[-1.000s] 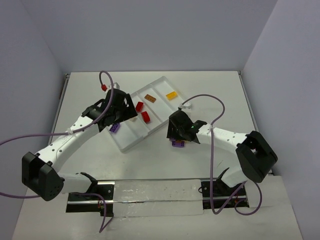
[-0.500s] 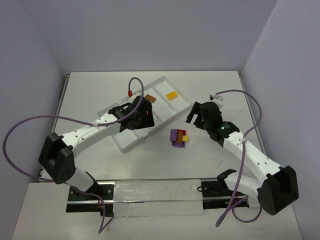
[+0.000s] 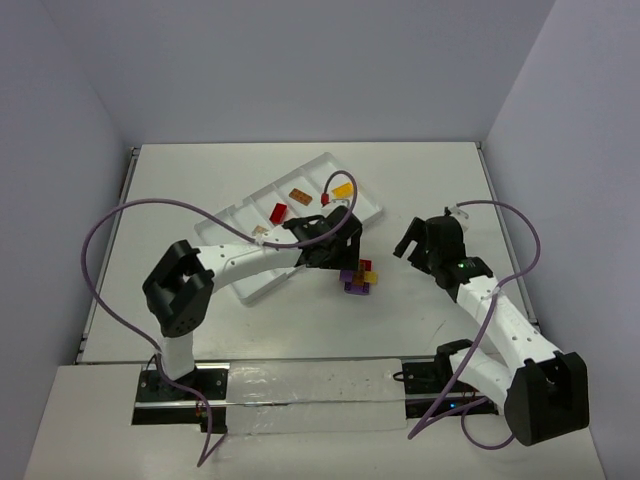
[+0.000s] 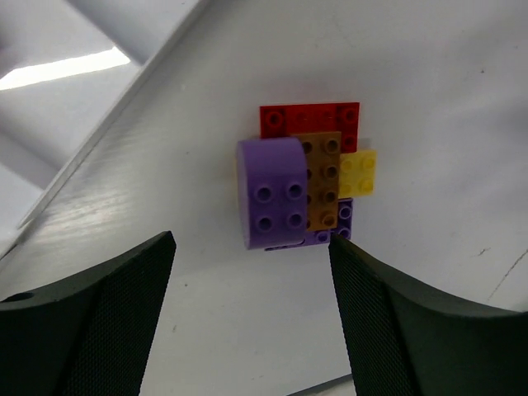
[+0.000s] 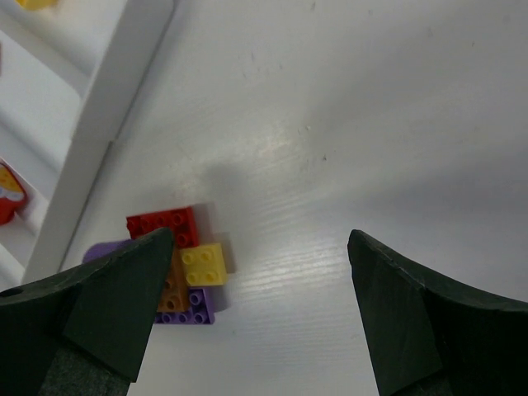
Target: Sort the legos into containers by color
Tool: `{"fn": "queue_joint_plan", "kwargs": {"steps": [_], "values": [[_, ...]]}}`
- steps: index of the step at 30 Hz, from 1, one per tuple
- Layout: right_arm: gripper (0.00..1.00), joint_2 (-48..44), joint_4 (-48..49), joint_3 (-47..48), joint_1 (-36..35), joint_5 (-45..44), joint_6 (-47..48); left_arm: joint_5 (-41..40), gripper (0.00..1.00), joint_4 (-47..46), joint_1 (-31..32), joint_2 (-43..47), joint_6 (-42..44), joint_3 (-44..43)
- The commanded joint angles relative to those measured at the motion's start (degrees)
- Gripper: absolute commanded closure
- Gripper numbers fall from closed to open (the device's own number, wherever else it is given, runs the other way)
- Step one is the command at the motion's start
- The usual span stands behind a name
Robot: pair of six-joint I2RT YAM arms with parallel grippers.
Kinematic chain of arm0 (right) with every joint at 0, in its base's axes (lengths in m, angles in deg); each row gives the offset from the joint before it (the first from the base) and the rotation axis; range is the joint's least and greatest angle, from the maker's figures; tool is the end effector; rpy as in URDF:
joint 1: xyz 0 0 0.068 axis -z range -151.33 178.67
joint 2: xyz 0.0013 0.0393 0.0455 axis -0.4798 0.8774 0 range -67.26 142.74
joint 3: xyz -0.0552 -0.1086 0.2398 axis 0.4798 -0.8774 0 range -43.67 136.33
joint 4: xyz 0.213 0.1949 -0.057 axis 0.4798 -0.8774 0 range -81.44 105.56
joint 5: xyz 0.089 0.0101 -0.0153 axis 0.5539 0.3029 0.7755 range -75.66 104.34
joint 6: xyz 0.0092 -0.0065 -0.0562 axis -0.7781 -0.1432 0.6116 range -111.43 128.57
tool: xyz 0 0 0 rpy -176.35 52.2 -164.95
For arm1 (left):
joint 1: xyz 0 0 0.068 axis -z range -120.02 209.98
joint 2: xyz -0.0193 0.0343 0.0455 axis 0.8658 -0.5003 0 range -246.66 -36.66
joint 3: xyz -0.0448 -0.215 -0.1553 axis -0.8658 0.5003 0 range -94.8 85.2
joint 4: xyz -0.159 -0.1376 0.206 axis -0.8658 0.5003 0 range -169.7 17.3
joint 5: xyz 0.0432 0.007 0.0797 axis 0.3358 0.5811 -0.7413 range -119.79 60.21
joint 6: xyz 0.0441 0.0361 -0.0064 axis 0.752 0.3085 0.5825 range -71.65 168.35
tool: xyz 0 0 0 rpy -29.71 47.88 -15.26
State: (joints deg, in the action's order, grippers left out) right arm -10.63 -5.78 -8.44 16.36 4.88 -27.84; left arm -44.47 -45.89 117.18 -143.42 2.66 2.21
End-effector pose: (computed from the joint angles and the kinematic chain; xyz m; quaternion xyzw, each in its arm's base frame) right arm 0.2389 0.0453 0.2070 0.2229 0.8860 0.0960 0.3951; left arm 0.2448 -0.3609 0.2090 0.0600 0.9512 -0.1400 0.2685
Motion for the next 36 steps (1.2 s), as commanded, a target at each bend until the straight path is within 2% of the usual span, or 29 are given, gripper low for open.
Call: {"fn": "queue_joint_plan", "kwargs": {"steps": [1, 8, 17, 18, 22, 26, 36], "values": [[0.06, -0.09, 2.17, -2.21, 0.40, 2.22, -0.29, 0.85, 0.18, -0.86, 0.71, -3.27, 1.74, -4.99], [0.06, -1.25, 1.10, -2.18, 0.63, 2.08, 0.69, -2.15, 0.25, 3.00, 2.01, -9.60, 3.10, -11.09], [0.07, -0.55, 2.25, -4.62, 0.63, 5.23, 0.91, -2.19, 0.51, 1.86, 3.00, -11.18, 2.27, -10.96], [0.07, -0.55, 2.68, -4.98, 0.63, 5.50, 0.74, -2.19, 0.51, 1.95, 3.00, -11.19, 2.36, -10.96], [0.07, -0.30, 4.67, -5.84, 0.63, 8.75, 0.16, -2.43, 0.76, 2.66, 3.00, -11.22, 2.97, -11.40], [0.07, 2.65, 7.11, -5.82, -0.12, 15.83, -0.86, -0.15, 1.00, 2.07, 2.83, -10.38, 3.49, -10.69], [0.07, 8.50, 12.63, -7.62, -1.39, 24.93, 0.91, 3.62, 1.00, -0.07, 1.76, -7.94, 2.37, -8.58]]}}
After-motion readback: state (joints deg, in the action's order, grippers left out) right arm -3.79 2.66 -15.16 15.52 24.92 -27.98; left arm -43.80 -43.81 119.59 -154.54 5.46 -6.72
